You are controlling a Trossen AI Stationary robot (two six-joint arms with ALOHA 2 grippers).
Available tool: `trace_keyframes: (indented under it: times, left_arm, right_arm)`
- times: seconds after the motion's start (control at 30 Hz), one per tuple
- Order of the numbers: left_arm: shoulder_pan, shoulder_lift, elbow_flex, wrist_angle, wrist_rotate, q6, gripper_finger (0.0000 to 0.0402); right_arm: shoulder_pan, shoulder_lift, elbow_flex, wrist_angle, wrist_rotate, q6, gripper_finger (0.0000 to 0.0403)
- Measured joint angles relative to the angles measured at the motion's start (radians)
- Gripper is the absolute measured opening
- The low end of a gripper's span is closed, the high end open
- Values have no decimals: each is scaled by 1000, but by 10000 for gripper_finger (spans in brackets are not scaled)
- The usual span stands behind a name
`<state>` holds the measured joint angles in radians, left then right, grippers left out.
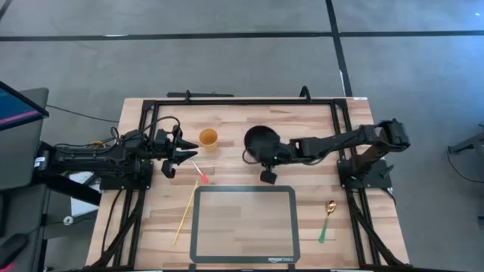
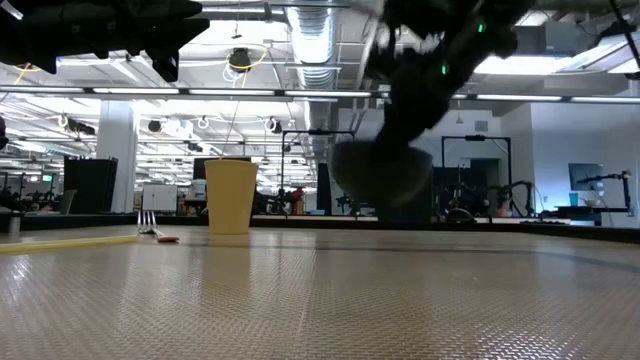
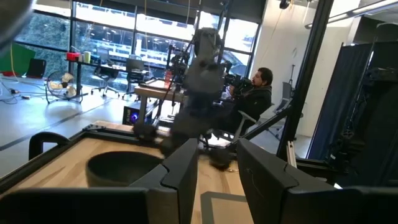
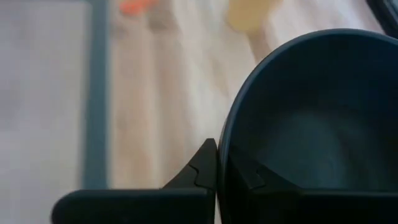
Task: Pick & Place Utensil
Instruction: Put the black bowl on the center of the transparent mat
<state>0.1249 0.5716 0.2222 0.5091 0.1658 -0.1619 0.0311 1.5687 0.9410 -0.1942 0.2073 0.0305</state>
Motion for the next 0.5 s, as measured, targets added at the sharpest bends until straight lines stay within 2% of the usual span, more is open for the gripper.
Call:
trace_keyframes:
  times: [0.23, 0.37, 0.5]
  left_arm:
    - [0, 0, 0, 0, 0, 0, 114]
    - [0, 0, 0, 0, 0, 0, 114]
    - [0, 0, 0, 0, 0, -16, 114]
  right_arm:
    - [198, -12, 85, -9, -1, 15, 3]
    - [306, -9, 87, 60, 0, 40, 2]
    - [391, 48, 87, 137, 0, 70, 2]
